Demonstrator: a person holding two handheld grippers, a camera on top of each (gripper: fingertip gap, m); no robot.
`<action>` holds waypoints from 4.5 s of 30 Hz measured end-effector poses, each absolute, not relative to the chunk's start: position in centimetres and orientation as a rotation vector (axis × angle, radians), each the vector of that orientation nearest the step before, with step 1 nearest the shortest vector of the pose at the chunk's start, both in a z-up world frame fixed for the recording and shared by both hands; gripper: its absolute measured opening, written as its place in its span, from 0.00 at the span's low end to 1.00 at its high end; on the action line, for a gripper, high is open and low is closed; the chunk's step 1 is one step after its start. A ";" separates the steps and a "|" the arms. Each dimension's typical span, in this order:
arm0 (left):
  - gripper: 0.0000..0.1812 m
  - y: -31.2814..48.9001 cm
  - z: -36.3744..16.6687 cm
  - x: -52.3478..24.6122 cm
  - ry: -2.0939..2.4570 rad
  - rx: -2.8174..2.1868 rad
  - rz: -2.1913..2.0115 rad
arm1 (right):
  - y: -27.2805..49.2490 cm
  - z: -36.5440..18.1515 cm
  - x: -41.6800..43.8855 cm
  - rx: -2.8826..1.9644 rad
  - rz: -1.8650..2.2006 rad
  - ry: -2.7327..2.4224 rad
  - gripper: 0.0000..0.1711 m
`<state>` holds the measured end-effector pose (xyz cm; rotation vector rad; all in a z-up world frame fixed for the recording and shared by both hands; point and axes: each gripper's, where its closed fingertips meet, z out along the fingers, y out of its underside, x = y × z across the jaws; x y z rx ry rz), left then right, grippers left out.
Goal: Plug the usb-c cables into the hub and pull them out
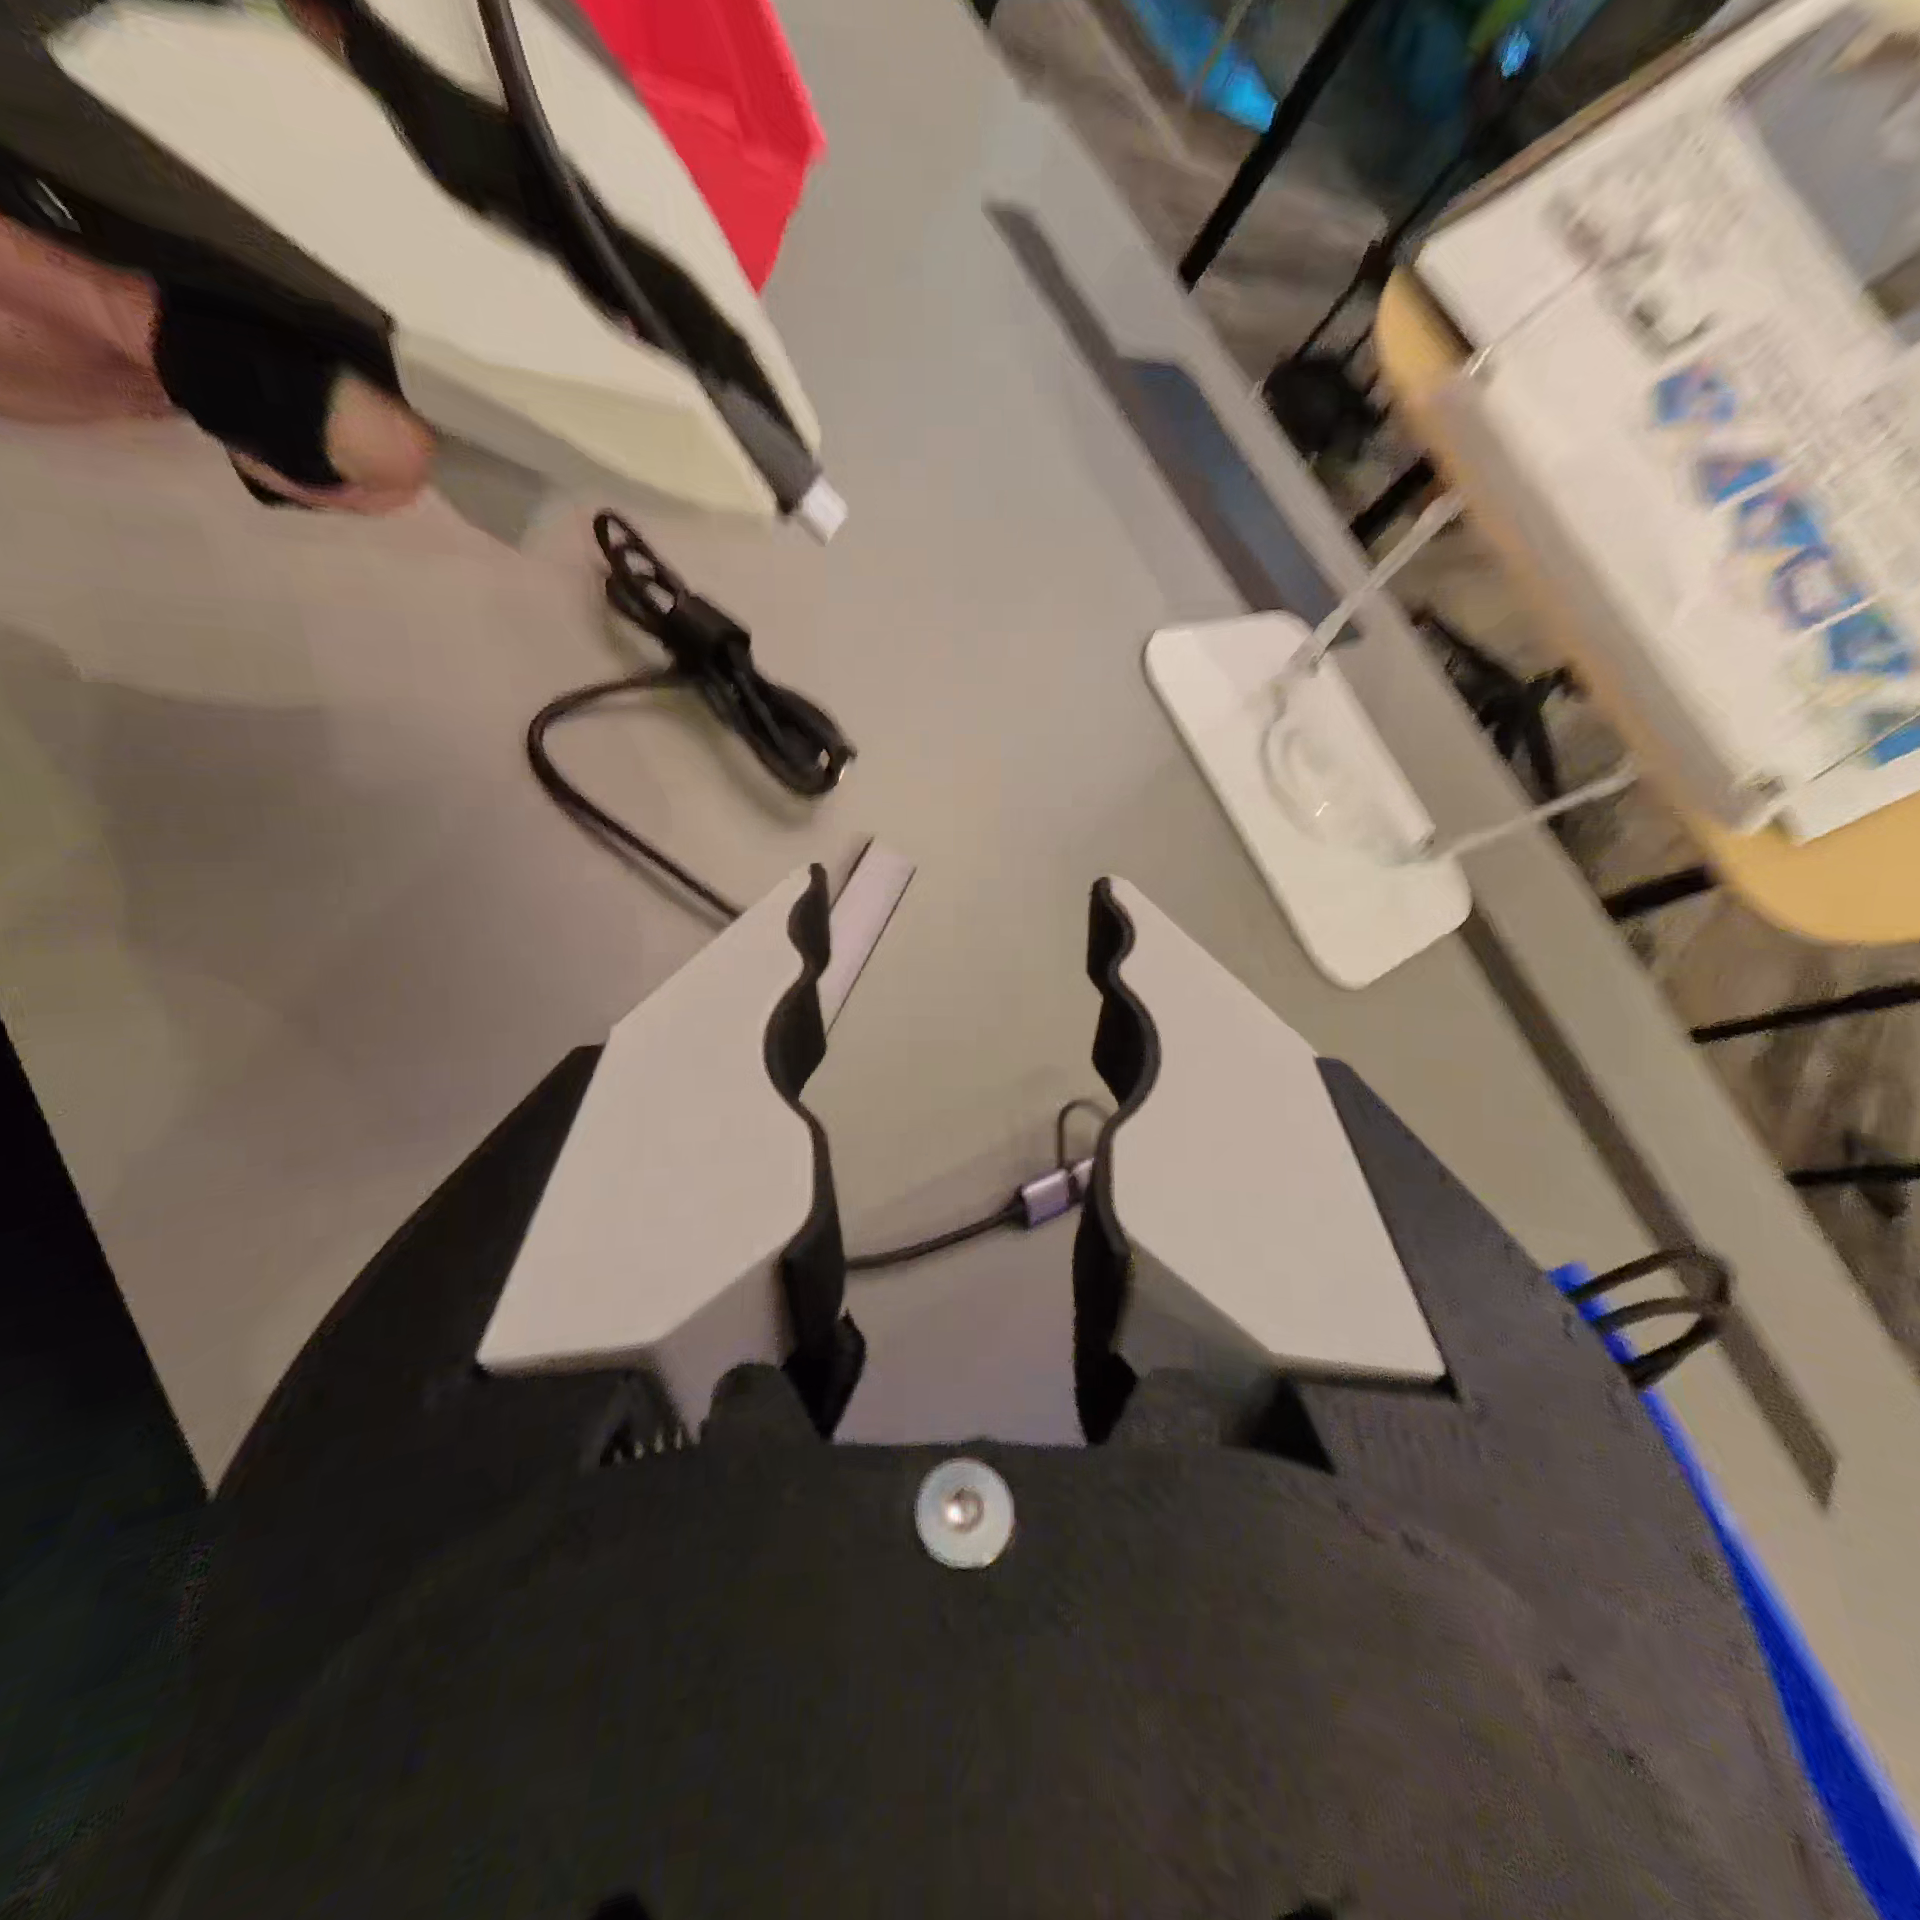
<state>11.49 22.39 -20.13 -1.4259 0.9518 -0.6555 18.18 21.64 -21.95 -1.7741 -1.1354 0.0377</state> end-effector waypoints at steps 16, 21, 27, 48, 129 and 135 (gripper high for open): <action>0.07 22.9 -21.9 10.6 0.921 -1.439 -0.665 | 23.5 -35.9 17.9 -2.167 0.224 -0.898 0.25; 0.07 22.9 -22.2 10.5 0.923 -1.445 -0.667 | 24.4 -36.1 18.3 -2.237 0.333 -0.837 0.16; 0.07 23.0 -22.6 10.7 0.930 -1.460 -0.668 | 24.6 -36.0 18.4 -2.247 0.384 -0.860 0.12; 0.07 24.0 -25.1 11.2 0.917 -1.538 -0.662 | 24.4 -30.3 17.9 -2.048 0.516 -0.742 0.11; 0.07 24.2 -21.6 11.4 0.785 -1.333 -0.604 | 21.6 -23.9 14.7 -1.800 0.687 -0.870 0.12; 0.07 23.9 -20.9 11.5 0.803 -1.306 -0.573 | 21.6 -24.2 14.6 -1.794 0.698 -0.882 0.12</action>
